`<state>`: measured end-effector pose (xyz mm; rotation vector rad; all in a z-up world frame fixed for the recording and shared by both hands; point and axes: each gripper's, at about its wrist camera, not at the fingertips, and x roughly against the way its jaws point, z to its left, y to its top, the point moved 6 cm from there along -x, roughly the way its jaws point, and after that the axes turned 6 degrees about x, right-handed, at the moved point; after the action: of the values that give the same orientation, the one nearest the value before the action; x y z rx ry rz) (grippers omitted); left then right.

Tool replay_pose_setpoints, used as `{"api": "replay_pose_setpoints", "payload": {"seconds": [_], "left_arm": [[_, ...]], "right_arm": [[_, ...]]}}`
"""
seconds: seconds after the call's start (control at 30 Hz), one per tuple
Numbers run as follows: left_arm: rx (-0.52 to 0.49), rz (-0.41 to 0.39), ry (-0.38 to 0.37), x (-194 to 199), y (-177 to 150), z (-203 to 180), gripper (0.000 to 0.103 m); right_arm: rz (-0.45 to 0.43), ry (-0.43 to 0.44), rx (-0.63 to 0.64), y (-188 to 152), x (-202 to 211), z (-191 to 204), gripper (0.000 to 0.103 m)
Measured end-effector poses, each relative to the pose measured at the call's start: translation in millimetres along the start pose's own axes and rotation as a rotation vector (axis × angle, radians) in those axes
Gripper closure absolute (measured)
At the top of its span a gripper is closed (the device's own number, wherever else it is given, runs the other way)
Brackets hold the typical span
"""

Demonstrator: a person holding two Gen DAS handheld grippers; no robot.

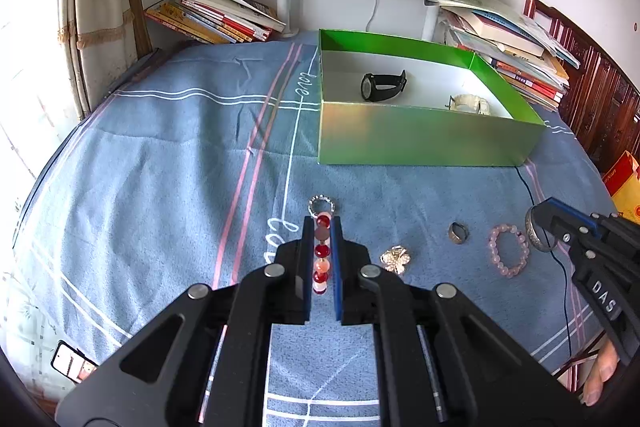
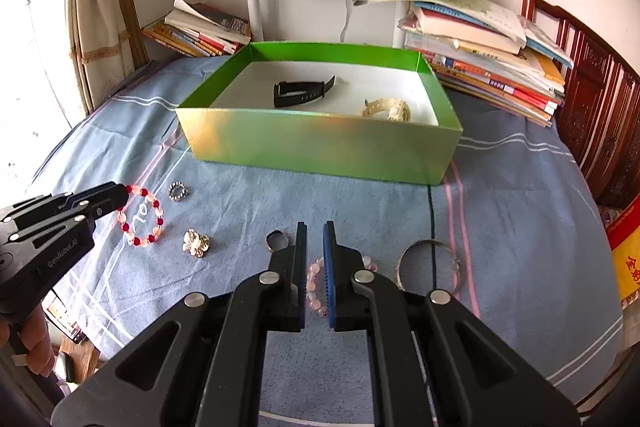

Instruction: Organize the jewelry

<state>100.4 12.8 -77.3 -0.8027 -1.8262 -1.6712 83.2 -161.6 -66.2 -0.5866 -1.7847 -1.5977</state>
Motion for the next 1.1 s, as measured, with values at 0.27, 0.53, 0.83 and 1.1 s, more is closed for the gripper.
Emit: {"api": "replay_pose_setpoints", "payload": {"seconds": [0.27,0.53,0.83,1.1], "left_arm": [[-0.002,0.016,0.000,-5,-4,0,0.095],[0.010,0.036,0.009,-13,-8,6,0.095],[0.007,0.058,0.013,-19,-14,6,0.095],[0.008,0.069,0.010,-23,-18,7,0.095]], "right_arm": [[0.048,0.002,-0.009,-15,-13,-2,0.095],[0.109,-0.007,-0.053,-33,-26,-14,0.093],[0.142,-0.035,-0.053,-40,-38,-19,0.067],[0.145,-0.024,-0.015,-42,-45,-9,0.085]]}}
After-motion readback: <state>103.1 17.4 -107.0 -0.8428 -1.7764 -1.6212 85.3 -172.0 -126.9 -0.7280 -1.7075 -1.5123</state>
